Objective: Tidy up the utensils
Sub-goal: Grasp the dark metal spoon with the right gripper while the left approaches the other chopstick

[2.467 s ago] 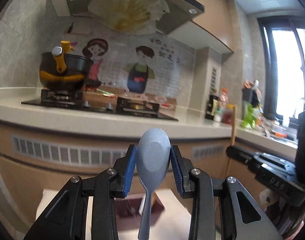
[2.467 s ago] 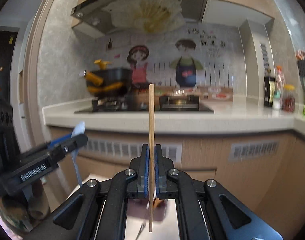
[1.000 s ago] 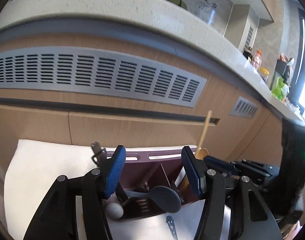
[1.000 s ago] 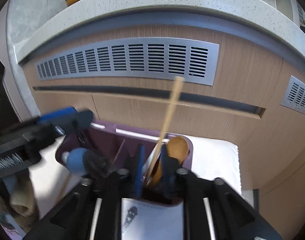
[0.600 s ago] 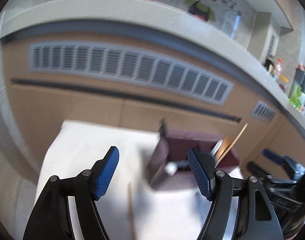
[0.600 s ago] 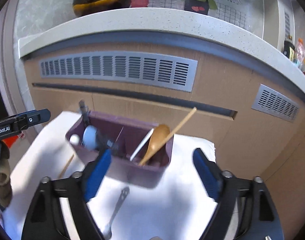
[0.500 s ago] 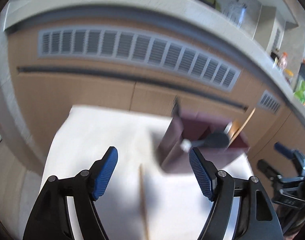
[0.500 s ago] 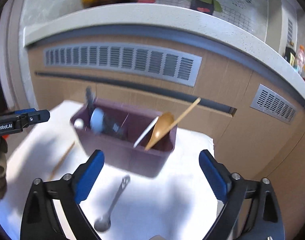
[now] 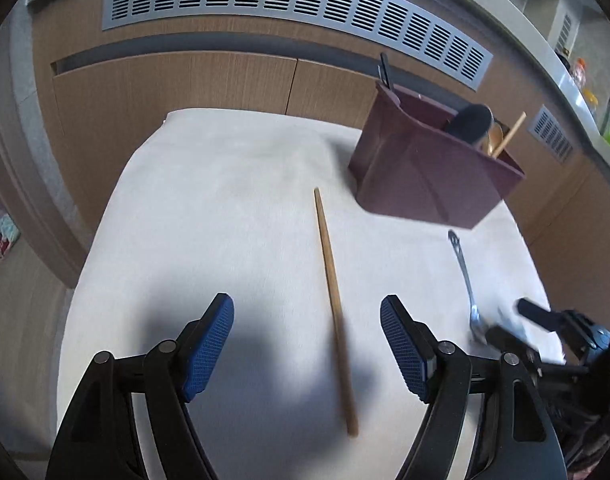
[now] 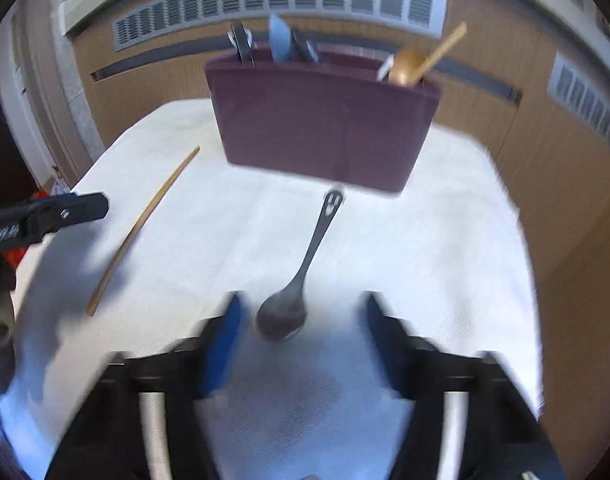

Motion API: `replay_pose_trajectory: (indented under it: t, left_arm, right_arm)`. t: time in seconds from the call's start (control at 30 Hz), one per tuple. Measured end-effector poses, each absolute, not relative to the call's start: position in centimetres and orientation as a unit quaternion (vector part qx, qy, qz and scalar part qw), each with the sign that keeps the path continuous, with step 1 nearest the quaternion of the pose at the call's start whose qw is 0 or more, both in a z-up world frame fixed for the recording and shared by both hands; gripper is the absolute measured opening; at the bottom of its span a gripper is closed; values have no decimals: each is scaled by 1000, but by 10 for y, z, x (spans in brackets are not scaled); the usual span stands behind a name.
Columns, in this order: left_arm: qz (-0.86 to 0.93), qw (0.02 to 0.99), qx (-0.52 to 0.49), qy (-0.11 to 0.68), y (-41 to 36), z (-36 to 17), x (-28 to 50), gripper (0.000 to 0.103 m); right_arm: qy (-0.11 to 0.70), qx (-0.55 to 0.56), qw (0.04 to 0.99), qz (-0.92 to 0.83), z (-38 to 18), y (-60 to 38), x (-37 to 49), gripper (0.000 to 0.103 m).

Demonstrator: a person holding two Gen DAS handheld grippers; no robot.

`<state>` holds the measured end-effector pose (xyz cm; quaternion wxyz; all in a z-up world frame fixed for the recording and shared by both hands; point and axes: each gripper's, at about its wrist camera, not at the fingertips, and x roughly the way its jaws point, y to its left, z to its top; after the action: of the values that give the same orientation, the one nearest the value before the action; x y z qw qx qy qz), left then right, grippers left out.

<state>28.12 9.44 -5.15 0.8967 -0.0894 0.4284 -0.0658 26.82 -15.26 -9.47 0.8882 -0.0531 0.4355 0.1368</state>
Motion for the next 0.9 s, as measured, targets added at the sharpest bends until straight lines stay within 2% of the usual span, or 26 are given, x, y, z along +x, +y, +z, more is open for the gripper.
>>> replay_pose_trajectory:
  t: [0.23, 0.33, 0.4, 0.57, 0.9]
  left_arm:
    - [-62, 896, -95, 430, 100, -51, 269, 81]
    - [-60, 894, -101, 432, 101, -52, 268, 81]
    - [-62, 893, -103, 433, 101, -52, 267, 81]
    - [-66, 890, -97, 441, 97, -53, 263, 81]
    - [-115, 894, -63, 429, 69, -52, 225, 81]
  right_arm:
    - [433, -71, 892, 112, -106, -138, 263, 43]
    - [430, -74, 893, 112, -106, -135, 263, 35]
    - [430, -81, 893, 110, -105, -136, 262, 26]
    - [428, -81, 893, 112, -100, -146, 256, 26]
    - [331, -61, 938, 77, -27, -192, 238, 26]
